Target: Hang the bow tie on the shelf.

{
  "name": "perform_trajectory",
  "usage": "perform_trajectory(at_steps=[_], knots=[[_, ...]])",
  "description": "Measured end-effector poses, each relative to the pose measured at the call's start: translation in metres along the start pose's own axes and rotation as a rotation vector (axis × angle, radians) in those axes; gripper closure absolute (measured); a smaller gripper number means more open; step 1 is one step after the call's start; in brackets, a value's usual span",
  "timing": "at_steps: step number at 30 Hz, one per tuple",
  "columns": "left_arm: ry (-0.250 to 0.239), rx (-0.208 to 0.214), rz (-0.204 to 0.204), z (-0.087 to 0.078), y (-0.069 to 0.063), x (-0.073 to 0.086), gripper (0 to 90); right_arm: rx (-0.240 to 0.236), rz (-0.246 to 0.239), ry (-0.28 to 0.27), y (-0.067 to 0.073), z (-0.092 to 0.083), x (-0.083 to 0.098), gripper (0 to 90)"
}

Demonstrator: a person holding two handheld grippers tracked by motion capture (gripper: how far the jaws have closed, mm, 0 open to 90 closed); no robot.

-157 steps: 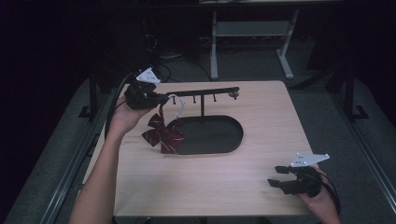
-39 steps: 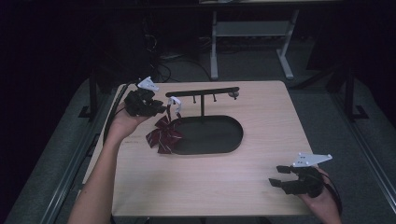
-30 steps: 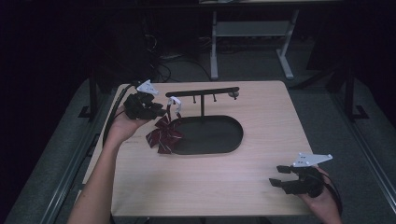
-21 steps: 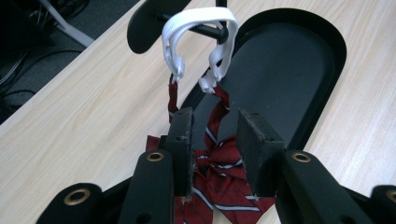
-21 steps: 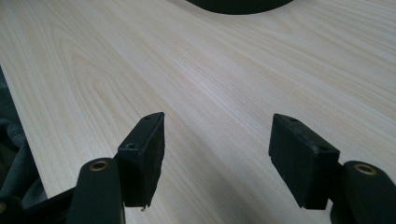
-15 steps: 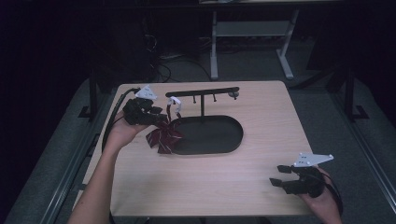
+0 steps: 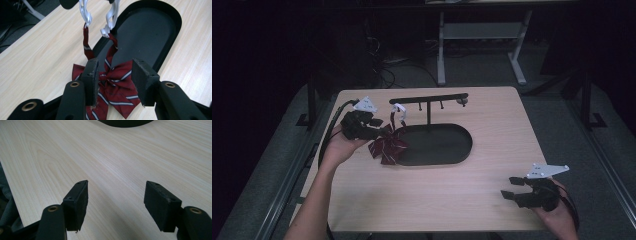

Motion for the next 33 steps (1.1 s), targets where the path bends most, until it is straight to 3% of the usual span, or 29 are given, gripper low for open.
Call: perform_trajectory(at_steps=[12,33], knots=[[0.000,0.022,-0.001,0.000,-0.013,0.009,54.6,0.005,0.000,-0.005,0.000,-0.002,0.000,35.5],[-0.010,0.034,-0.039,-0.002,-0.028,0.032,47.3,0.011,0.004,-0.010,-0.001,-0.002,0.001,35.4]])
Point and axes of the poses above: each handheld gripper's, and its own axes: z roughly forward along the jaws, x roughly out of its underside, y roughly to its left, the point moved 3 cm from there along z, roughly forward along the jaws, and after that the axes turned 11 degrees about z, right-handed, at the moved point
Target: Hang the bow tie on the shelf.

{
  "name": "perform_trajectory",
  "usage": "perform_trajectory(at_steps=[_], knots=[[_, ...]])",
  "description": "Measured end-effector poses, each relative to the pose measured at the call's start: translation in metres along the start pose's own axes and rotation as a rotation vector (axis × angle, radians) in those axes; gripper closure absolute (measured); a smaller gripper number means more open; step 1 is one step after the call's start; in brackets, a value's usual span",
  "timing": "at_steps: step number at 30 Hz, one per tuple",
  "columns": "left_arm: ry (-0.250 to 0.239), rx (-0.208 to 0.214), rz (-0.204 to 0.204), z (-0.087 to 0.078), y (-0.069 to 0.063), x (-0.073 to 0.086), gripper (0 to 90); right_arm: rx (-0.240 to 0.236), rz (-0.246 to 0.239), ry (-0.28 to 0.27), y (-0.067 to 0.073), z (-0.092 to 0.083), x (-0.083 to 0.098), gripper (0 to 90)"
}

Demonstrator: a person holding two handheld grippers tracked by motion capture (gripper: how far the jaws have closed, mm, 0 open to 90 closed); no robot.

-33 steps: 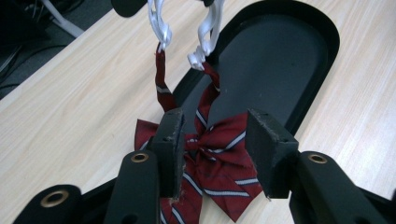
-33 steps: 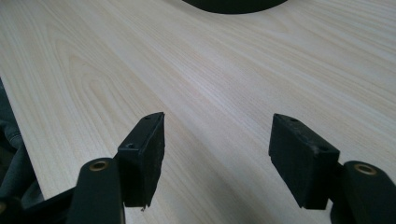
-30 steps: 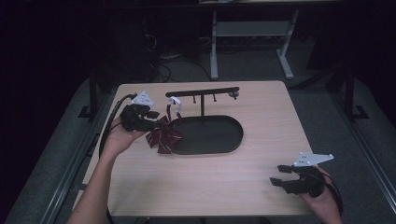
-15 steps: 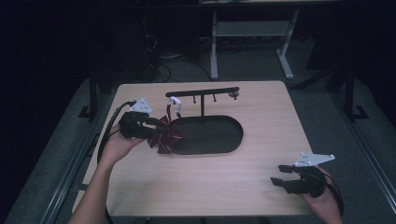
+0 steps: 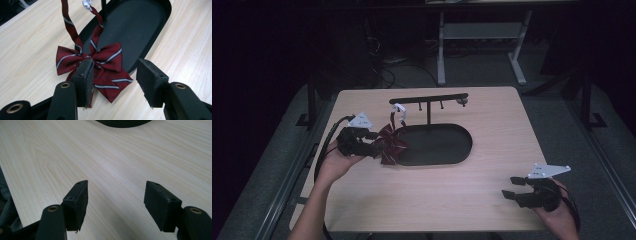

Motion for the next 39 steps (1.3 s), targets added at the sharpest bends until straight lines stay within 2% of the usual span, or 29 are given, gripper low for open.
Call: perform_trajectory(at_steps=[9,21,31,39], knots=[[0.001,-0.002,-0.017,0.000,-0.005,0.012,44.3,0.000,-0.004,0.001,0.000,0.000,0.000,35.4],[-0.001,-0.006,-0.010,-0.002,-0.014,0.021,43.7,0.000,-0.002,0.003,0.001,0.001,0.000,35.4],[0.009,-0.002,-0.034,0.001,-0.019,0.039,42.1,-0.001,-0.001,0.005,0.001,0.001,0.000,35.4],[0.006,-0.001,-0.038,-0.001,-0.024,0.046,41.8,-0.004,-0.002,0.006,0.001,0.001,0.000,35.4]])
Point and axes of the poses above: each handheld gripper's, and its own axes: z roughly forward along the jaws, x roughly out of its underside, y roughly to its left, the point moved 3 cm from there along z, roughly forward along the jaws, and after that the axes turned 11 degrees about z, right-handed, at the moved point
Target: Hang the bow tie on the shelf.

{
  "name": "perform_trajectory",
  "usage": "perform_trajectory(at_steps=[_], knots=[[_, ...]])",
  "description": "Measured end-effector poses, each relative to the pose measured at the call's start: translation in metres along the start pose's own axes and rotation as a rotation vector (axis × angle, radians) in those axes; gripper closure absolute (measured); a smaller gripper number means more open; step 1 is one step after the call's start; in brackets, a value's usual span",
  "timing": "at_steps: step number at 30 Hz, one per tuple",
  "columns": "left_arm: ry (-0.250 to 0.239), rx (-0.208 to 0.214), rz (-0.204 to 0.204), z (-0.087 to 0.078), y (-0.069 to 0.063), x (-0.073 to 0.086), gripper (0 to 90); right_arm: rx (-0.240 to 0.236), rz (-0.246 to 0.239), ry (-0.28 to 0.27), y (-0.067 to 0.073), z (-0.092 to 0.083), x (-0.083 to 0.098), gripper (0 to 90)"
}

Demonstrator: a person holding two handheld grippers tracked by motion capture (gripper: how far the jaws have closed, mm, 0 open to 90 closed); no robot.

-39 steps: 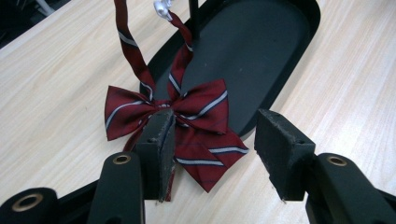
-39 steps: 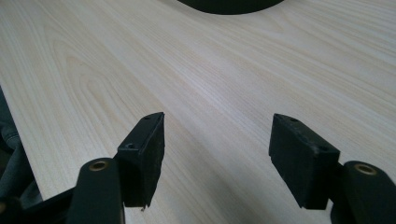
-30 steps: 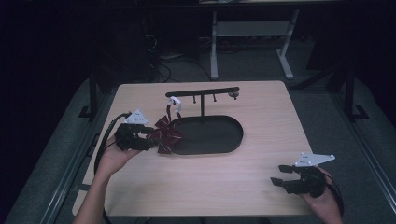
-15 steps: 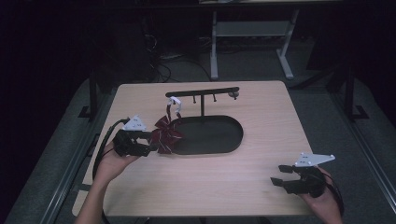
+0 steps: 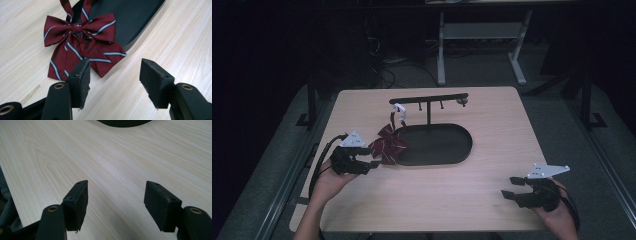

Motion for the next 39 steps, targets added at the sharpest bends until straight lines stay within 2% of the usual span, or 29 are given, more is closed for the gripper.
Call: perform_trajectory(at_steps=[8,14,22,39], knots=[[0.011,0.000,-0.004,0.001,-0.005,0.008,40.3,0.001,-0.002,0.002,0.000,0.001,0.000,35.4],[-0.004,-0.003,-0.018,0.000,-0.009,0.015,39.4,-0.001,-0.001,0.001,0.001,0.002,0.000,35.4],[0.000,-0.006,-0.028,-0.002,-0.015,0.026,39.0,-0.002,0.000,0.002,0.001,0.002,0.001,35.4],[-0.001,-0.011,-0.028,-0.007,-0.030,0.040,37.7,0.001,0.001,0.009,0.004,0.001,0.001,35.4]])
Point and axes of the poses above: each handheld gripper's, and its own axes: z roughly forward along the jaws, x roughly out of its underside, y roughly to its left, the point moved 3 cm from there along z, roughly forward along the jaws, and after that the axes turned 11 degrees about z, right-handed, at the moved point
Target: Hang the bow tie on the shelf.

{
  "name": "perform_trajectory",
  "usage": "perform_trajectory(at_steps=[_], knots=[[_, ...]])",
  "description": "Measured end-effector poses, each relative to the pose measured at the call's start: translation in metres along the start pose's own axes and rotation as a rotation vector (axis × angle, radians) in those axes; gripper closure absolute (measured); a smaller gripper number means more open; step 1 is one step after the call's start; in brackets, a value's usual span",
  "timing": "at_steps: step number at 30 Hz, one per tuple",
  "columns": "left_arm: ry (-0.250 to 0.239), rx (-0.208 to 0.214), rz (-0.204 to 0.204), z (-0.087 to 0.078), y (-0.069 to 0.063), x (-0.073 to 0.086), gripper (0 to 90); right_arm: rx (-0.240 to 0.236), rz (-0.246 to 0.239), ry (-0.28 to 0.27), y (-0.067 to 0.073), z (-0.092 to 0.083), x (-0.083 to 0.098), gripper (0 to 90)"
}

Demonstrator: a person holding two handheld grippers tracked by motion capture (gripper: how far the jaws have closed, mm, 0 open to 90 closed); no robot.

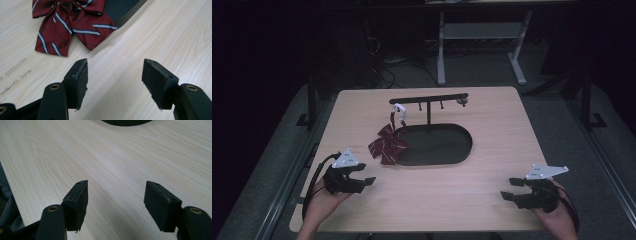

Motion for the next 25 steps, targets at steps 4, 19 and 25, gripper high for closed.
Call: perform_trajectory(at_steps=[4,19,25], knots=[[-0.001,0.000,-0.004,0.000,-0.003,0.003,37.7,0.000,-0.006,-0.004,0.000,0.000,0.000,35.4],[-0.005,0.014,-0.015,0.006,-0.011,0.013,37.0,0.002,-0.010,-0.006,0.001,0.000,0.001,35.4],[0.005,0.015,-0.010,0.008,-0.014,0.016,37.1,0.004,-0.009,-0.006,0.001,-0.001,0.001,35.4]])
Point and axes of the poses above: each handheld gripper's, and its own axes: z roughly forward along the jaws, x roughly out of its underside, y roughly to its left, the point moved 3 cm from there along z, roughly forward along the jaws, and after that the axes turned 11 degrees about z, right-handed, at the moved point
